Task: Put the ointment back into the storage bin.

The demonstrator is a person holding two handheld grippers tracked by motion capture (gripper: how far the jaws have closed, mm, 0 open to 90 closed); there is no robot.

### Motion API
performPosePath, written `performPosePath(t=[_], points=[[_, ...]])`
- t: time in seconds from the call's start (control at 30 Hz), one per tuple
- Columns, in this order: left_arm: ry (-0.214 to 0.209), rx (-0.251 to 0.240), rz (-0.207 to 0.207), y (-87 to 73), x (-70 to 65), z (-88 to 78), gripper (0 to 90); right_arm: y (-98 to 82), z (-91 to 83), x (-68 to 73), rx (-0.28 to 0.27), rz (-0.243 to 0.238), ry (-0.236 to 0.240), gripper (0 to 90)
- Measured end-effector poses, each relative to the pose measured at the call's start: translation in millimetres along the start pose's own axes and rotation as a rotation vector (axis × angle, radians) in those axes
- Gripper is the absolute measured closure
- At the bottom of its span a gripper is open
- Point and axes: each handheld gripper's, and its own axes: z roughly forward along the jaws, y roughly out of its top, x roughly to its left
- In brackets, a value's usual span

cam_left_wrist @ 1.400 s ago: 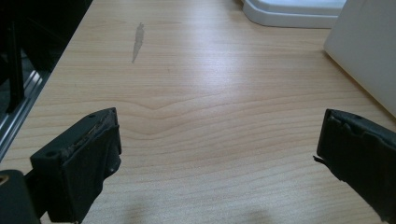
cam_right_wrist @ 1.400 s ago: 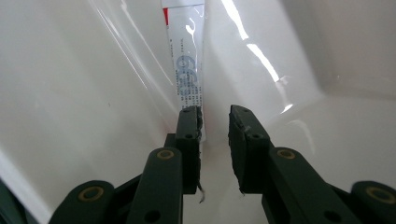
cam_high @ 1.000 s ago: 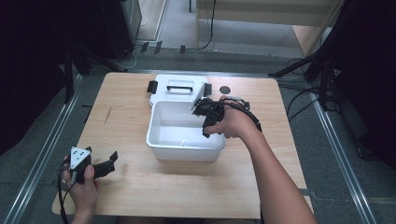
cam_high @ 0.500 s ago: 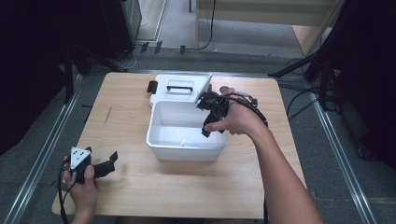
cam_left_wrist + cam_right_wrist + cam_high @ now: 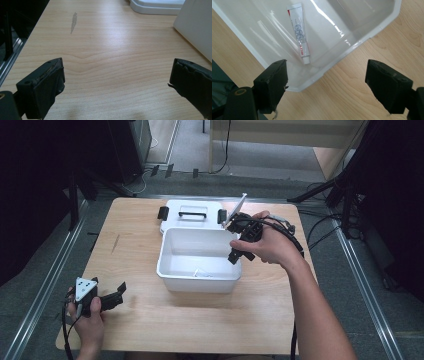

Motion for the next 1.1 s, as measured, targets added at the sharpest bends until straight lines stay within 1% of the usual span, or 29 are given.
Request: performPosePath(t=[0.07, 0.1, 0.2, 0.3, 0.33, 0.43, 0.47, 0.57, 0.67, 0.73, 0.8, 0.9, 0.93, 0.97, 1.1], points=[[0.0, 0.001, 0.001, 0.0, 0.0, 0.0, 0.7, -2.1, -0.3, -1.2, -0.003, 0.006, -0.001, 18.9], [0.0, 0.001, 0.001, 0.0, -0.1, 0.0, 0.7, -6.8, -1.5, -4.3, 0.001, 0.016, -0.006, 19.0], [0.0, 0.0, 0.001, 0.0, 0.0, 0.0, 0.7, -13.2, -2.2, -8.4, -0.003, 0.03, -0.007, 19.0], [0.0, 0.001, 0.001, 0.0, 0.0, 0.0, 0.7, -17.0, -2.9, -11.3, 0.002, 0.036, -0.009, 19.0], [0.001, 0.001, 0.002, 0.0, -0.1, 0.0, 0.7, -21.9, -2.5, -14.4, 0.001, 0.045, -0.012, 19.2], [0.001, 0.0, 0.002, 0.0, -0.2, 0.1, 0.7, -26.6, -2.2, -17.2, 0.001, 0.051, -0.01, 19.3], [0.001, 0.0, 0.002, 0.0, -0.2, 0.0, 0.7, -32.1, -1.6, -20.1, 0.004, 0.06, -0.012, 19.3], [0.001, -0.002, 0.002, 0.0, -0.2, 0.1, 0.7, -38.0, 0.0, -23.8, 0.006, 0.07, -0.01, 19.5], [0.001, -0.001, 0.001, -0.1, -0.5, 0.1, 0.7, -45.7, 2.8, -28.3, 0.012, 0.09, -0.01, 19.8], [0.002, -0.001, 0.001, -0.1, -0.5, 0.1, 0.7, -47.4, 3.8, -29.4, 0.01, 0.092, -0.006, 19.8], [0.001, 0.0, 0.002, -0.1, -0.5, 0.0, 0.7, -56.0, 7.8, -34.9, 0.008, 0.109, -0.003, 20.1], [0.001, 0.001, 0.004, 0.0, -0.5, -0.1, 0.7, -60.5, 10.5, -37.7, 0.006, 0.116, -0.001, 20.4], [0.001, 0.001, 0.004, 0.0, -0.5, -0.1, 0.7, -63.0, 11.8, -39.0, 0.008, 0.122, -0.004, 20.4], [0.001, 0.001, 0.004, 0.0, -0.4, 0.0, 0.7, -68.9, 14.9, -41.7, 0.007, 0.139, -0.003, 20.7], [0.001, 0.002, 0.004, 0.0, -0.4, -0.1, 0.7, -79.0, 20.2, -46.3, 0.002, 0.167, 0.003, 21.0]])
